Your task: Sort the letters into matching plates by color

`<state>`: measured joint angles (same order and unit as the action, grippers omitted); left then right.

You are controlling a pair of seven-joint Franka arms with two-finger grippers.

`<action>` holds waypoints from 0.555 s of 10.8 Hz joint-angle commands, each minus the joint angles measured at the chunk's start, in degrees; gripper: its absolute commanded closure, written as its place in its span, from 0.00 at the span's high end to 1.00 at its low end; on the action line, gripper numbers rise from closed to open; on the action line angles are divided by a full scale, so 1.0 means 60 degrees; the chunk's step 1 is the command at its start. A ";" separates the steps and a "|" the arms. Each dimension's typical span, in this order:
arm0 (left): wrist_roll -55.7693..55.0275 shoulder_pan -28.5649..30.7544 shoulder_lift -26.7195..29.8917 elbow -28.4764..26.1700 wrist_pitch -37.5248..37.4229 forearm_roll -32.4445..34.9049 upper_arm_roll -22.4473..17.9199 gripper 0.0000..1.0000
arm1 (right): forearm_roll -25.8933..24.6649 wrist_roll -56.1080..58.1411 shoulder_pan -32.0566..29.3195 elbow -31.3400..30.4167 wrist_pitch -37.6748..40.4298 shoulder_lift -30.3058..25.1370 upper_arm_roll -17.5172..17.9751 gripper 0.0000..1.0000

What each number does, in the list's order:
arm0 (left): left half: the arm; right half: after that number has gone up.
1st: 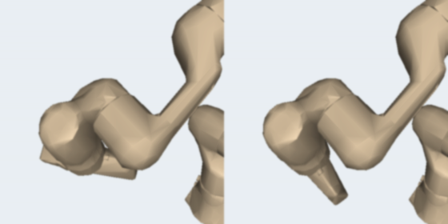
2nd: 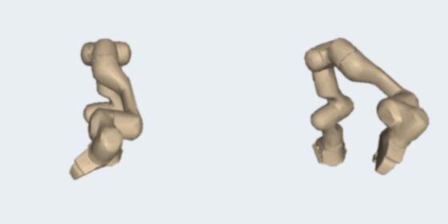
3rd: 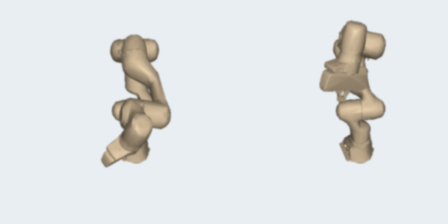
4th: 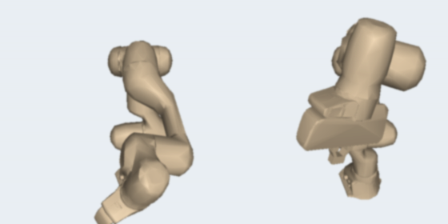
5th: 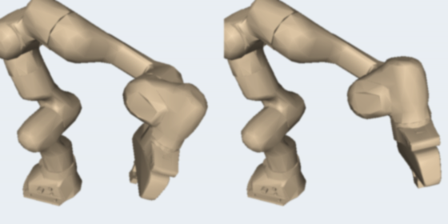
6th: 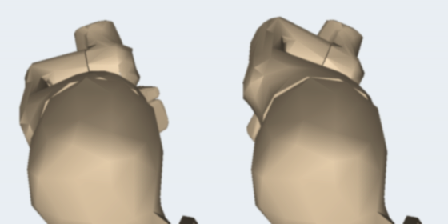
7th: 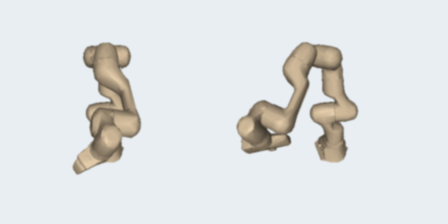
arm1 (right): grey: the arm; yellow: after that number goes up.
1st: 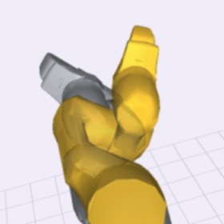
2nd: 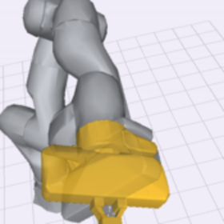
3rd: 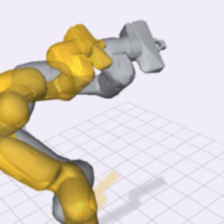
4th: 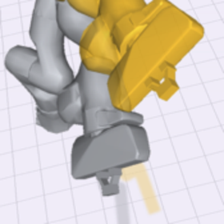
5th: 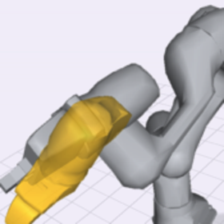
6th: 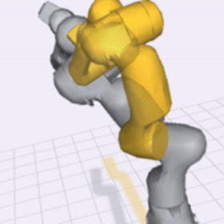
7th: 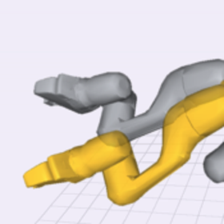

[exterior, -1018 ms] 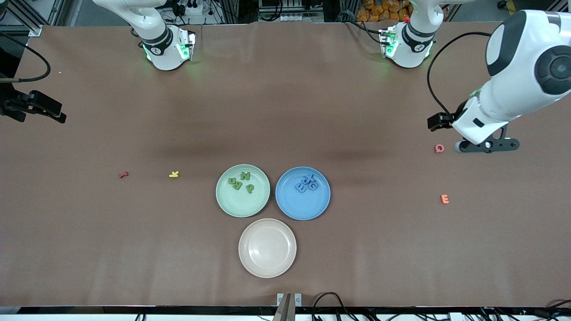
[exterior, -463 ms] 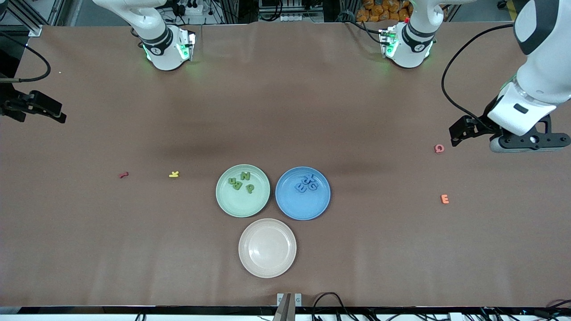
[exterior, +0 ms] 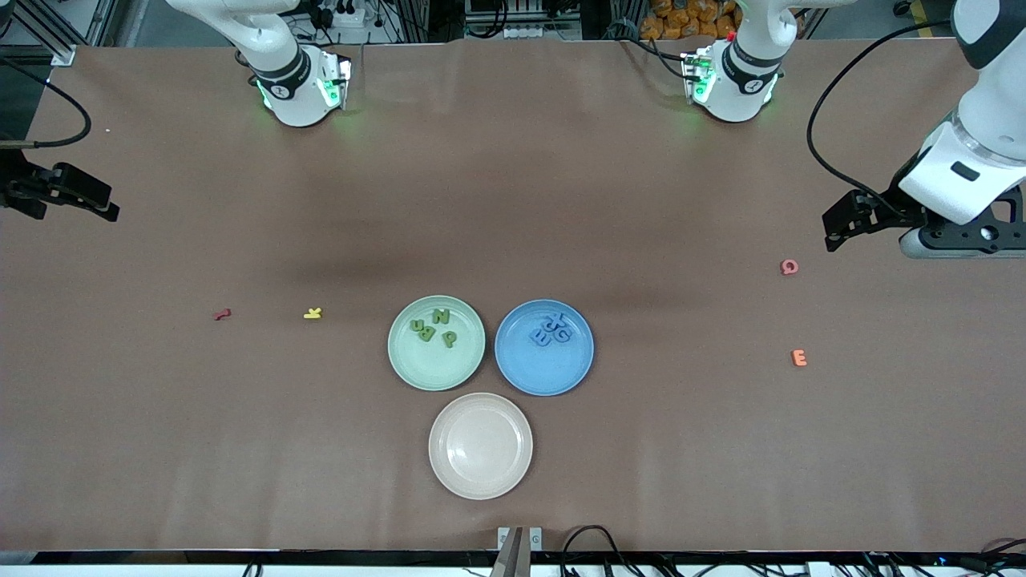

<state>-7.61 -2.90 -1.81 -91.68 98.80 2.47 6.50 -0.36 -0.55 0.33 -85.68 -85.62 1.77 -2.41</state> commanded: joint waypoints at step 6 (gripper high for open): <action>0.0316 0.0028 -0.0005 0.0573 -0.0720 -0.0631 -0.0058 1.00 | -0.0130 -0.0143 -0.0188 0.0043 -0.0012 -0.0003 0.0196 1.00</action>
<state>-7.38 -2.92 -1.81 -89.17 95.74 -0.15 6.51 -0.36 -0.55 0.33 -85.69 -85.62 1.78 -2.40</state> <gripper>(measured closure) 0.000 0.000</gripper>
